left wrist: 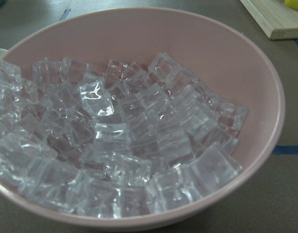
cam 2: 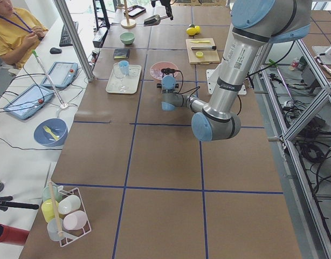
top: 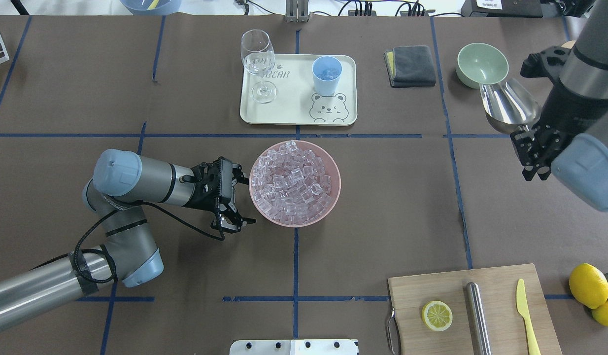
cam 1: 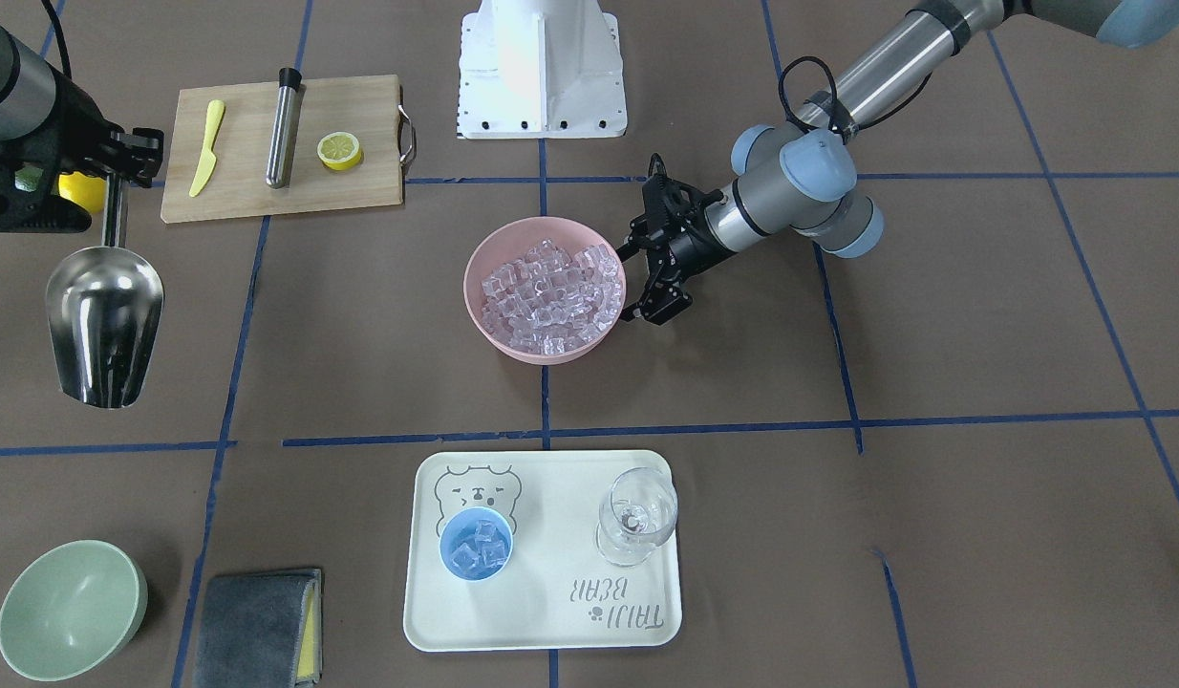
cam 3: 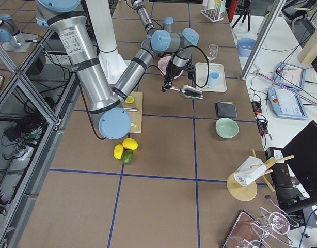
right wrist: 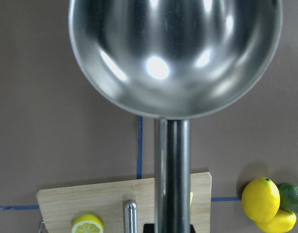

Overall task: Put ice in cup with scoop
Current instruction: 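Carry the empty scoop back toward its spot with the right gripper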

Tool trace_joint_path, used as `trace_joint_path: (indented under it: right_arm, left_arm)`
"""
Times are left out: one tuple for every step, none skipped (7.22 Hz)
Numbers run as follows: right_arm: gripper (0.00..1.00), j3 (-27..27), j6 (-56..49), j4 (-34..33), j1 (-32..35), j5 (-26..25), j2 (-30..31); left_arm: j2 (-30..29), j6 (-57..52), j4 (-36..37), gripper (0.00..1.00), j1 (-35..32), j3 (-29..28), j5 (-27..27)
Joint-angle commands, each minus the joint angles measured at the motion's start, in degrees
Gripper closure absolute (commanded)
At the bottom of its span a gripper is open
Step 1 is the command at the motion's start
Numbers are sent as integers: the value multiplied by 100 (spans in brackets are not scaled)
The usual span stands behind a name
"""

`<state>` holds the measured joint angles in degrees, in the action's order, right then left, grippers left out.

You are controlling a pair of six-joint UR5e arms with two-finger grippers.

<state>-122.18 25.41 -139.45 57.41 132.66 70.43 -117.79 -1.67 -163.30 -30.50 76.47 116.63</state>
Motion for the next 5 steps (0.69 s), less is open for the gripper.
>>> trace_joint_path:
  right_arm:
    - [100,-122,523,1542,-308,-12,1168]
    - [100,-95,1083,2605,-475,-38,1714]
    - [100,-52,1515,3347,-668,-74,2076]
    - [100,114,1780,4102,-827,-109,2410]
    - [100,412,2253,4832,-1011,-222,2518]
  left_arm:
    - [1,0,0,0,0,0,0]
    - [-7,0,0,0,0,0,0]
    - [-7,0,0,0,0,0,0]
    - [-7,0,0,0,0,0,0]
    - [-7,0,0,0,0,0,0]
